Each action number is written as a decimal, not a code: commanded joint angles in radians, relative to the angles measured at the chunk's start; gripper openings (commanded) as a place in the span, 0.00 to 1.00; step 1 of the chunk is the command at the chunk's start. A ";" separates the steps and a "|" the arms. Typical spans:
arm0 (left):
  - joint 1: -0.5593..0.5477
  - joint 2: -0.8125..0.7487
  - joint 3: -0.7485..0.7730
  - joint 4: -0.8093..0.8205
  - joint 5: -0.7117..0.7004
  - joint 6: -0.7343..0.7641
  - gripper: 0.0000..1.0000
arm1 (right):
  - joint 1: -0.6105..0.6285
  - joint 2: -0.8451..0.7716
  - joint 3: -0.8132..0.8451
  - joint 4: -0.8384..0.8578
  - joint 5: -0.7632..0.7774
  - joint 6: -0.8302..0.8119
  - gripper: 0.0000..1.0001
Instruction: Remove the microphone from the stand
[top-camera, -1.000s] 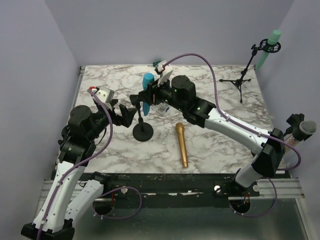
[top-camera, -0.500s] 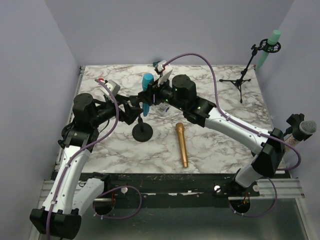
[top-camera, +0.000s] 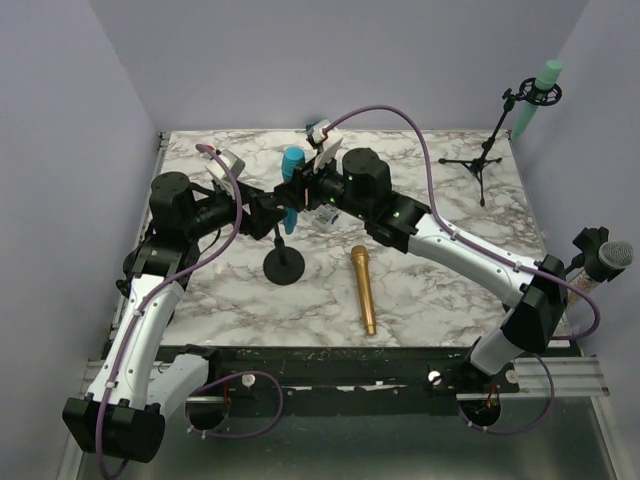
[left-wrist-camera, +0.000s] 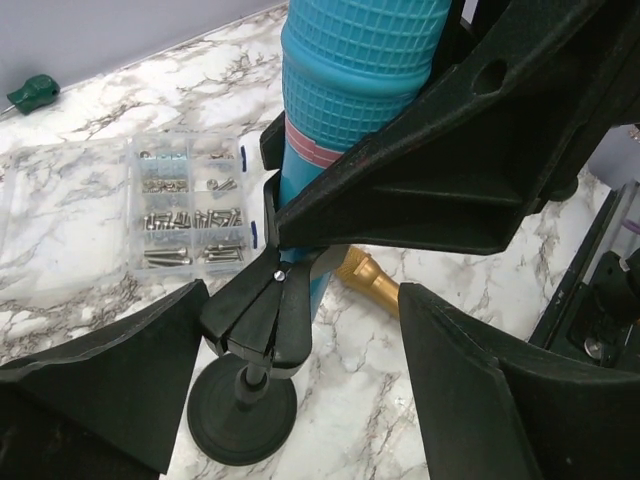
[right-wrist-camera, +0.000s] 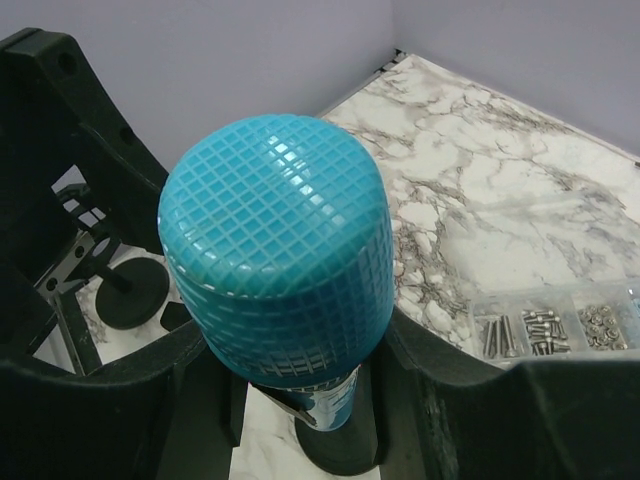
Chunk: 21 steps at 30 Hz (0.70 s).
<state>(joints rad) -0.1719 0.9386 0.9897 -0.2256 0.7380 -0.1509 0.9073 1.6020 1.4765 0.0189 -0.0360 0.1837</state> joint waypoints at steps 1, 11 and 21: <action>-0.002 0.028 0.027 0.016 0.078 0.007 0.75 | 0.007 0.035 0.027 -0.065 -0.077 0.041 0.01; -0.001 0.025 -0.001 -0.014 0.085 0.057 0.07 | 0.007 0.033 0.037 -0.055 -0.065 0.061 0.01; -0.006 -0.040 -0.068 0.015 0.056 0.051 0.00 | 0.008 -0.041 0.016 -0.029 0.222 0.082 0.01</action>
<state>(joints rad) -0.1669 0.9245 0.9501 -0.2070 0.7689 -0.0937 0.9089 1.6135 1.4929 -0.0036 0.0216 0.2474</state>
